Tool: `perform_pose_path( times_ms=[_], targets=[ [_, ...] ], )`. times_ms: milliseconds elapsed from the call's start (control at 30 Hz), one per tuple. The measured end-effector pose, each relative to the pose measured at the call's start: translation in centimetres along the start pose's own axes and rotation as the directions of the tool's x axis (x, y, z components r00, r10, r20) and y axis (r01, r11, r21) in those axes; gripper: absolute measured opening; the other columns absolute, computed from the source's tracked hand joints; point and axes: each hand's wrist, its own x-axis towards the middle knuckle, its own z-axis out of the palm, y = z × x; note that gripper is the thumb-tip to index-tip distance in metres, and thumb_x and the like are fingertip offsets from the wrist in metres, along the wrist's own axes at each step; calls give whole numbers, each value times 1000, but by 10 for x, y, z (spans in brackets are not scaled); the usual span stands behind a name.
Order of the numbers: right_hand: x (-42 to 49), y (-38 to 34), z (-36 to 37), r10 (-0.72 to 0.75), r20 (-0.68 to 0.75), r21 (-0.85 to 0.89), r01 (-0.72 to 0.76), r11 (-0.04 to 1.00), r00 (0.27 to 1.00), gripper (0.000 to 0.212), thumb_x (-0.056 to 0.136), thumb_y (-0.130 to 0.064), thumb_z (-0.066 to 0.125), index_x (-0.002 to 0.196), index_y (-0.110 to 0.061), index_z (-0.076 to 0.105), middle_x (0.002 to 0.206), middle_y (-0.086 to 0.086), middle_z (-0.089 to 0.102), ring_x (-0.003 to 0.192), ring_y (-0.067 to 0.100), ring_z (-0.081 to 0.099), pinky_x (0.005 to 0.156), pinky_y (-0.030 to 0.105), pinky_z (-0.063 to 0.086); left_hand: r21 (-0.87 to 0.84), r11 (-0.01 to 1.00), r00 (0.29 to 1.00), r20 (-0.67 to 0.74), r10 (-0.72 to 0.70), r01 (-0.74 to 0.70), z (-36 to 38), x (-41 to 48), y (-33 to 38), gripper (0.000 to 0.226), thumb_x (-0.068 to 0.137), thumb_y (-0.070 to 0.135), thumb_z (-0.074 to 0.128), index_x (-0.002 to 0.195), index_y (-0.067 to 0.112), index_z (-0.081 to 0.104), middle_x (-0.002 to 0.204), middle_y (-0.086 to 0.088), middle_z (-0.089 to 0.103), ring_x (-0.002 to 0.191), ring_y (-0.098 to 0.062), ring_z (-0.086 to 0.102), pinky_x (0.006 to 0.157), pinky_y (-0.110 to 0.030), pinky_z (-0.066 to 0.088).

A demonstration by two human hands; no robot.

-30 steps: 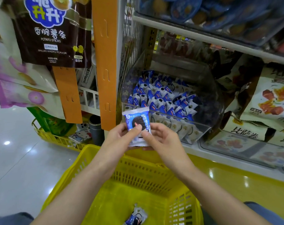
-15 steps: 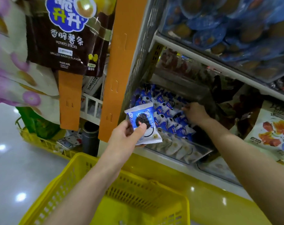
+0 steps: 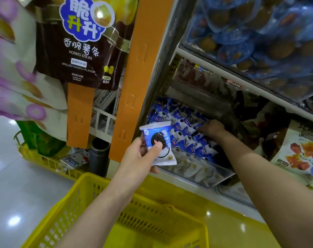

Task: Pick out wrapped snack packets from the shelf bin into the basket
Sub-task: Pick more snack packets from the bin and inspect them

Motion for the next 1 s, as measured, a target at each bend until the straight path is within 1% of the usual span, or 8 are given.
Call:
perform_pose_path(
  times_ms=[133,233,367,467,533,667,833,1000],
  targets=[
    [-9,0,-3,-156,-226,20,165,986,961,16,92,-13,52,77,-9,56,99,20,64,77,23,53,69,31,41,3,999,999,-35,-35,35,0,0,0,15,91,28,54,105,22,56,92,2,67,59,0,62,46,-18,49],
    [-25,-2,-14,-274,-378,-21,288,958,884,18,94,-18,50,97,-4,61,97,16,63,78,23,54,68,28,37,1,998,997,-44,-64,64,0,0,2,13,93,27,52,104,22,54,92,0,65,54,0,62,44,-18,49],
    [-65,-19,-36,-322,-502,266,497,826,803,8,90,-19,59,86,-12,62,81,4,61,76,16,58,66,20,41,-33,994,993,-40,-109,108,-3,-1,3,22,92,33,52,111,21,54,98,-4,67,66,-8,66,51,-22,53],
    [-103,-28,-43,-291,-288,712,407,572,912,9,87,-14,62,80,-17,59,79,1,65,67,9,63,59,20,53,-81,989,992,-10,-124,122,-5,-4,5,39,81,47,57,111,22,55,96,-3,70,74,-14,68,55,-24,53],
    [-126,-29,-42,-391,-55,824,263,502,919,9,88,-12,60,81,-17,60,73,-3,69,62,5,65,54,16,51,-106,986,991,31,-129,131,-5,-7,8,55,66,58,59,107,21,56,92,-2,72,76,-16,68,57,-27,53],
    [-160,-28,-24,-528,178,842,150,518,830,9,87,-8,60,80,-14,60,71,2,65,63,11,61,57,20,53,-126,988,983,169,-72,93,-1,-14,11,70,57,61,61,115,22,55,94,3,73,83,-15,69,59,-25,52],
    [-167,-28,-8,-543,-23,644,428,635,839,7,89,-17,59,91,-23,61,88,2,62,78,8,57,70,17,49,-106,994,974,225,26,-2,1,-21,12,53,73,37,63,123,23,54,104,-1,71,88,-16,69,60,-23,53],
    [-157,-19,-3,-520,225,712,225,665,824,26,91,-30,54,112,-17,62,90,-7,68,75,1,61,77,24,53,-101,995,962,272,19,9,0,-19,13,51,74,32,62,122,20,54,102,-2,71,86,-15,69,63,-23,55]
  ],
)
